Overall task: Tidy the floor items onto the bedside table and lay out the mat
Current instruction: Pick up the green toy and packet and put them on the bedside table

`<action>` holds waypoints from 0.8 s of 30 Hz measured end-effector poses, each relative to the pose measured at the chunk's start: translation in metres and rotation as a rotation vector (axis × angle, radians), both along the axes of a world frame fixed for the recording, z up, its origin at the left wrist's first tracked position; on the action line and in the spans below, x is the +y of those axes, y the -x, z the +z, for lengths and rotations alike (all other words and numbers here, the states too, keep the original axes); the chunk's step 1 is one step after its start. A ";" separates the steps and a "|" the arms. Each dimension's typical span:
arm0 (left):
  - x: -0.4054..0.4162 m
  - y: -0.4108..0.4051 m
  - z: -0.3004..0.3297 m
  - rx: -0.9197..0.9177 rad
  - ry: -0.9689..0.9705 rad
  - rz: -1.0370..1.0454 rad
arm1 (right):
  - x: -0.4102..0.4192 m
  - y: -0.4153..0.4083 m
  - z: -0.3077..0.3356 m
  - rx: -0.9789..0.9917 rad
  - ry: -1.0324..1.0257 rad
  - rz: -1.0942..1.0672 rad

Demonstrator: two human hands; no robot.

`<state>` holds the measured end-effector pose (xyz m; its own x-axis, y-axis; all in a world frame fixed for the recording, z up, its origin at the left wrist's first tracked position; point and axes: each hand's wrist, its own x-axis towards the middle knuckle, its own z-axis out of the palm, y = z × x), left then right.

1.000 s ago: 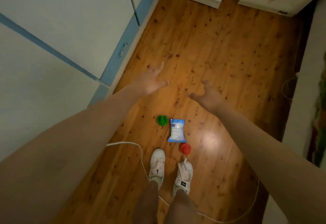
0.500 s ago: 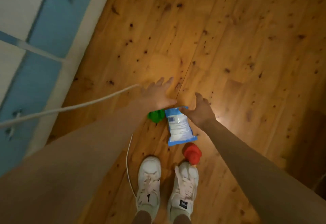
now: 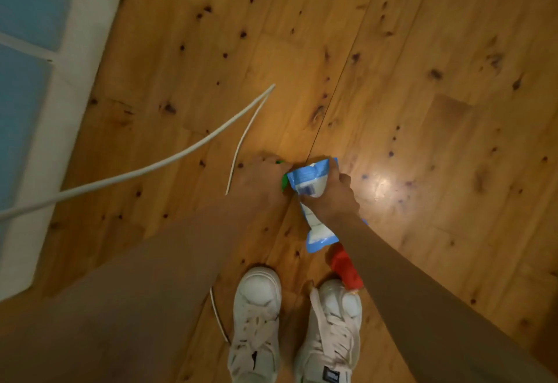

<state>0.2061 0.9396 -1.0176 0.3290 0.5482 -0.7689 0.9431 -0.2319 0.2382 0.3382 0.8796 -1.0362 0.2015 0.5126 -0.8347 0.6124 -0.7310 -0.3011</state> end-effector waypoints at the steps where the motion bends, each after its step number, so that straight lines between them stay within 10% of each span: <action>1: 0.000 0.001 -0.003 0.006 -0.023 -0.025 | -0.001 0.002 -0.004 -0.034 -0.005 0.013; 12: 0.019 -0.021 0.027 0.041 -0.003 -0.048 | 0.004 -0.011 0.025 -0.162 -0.064 0.012; 24: 0.104 -0.106 0.253 -0.057 -0.201 0.036 | 0.077 -0.115 0.260 -0.278 -0.267 -0.116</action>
<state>0.3123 1.0436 -0.7645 0.3467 0.7009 -0.6233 0.9378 -0.2471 0.2438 0.4534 0.9566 -0.7763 0.4702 0.6643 -0.5811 0.6152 -0.7187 -0.3239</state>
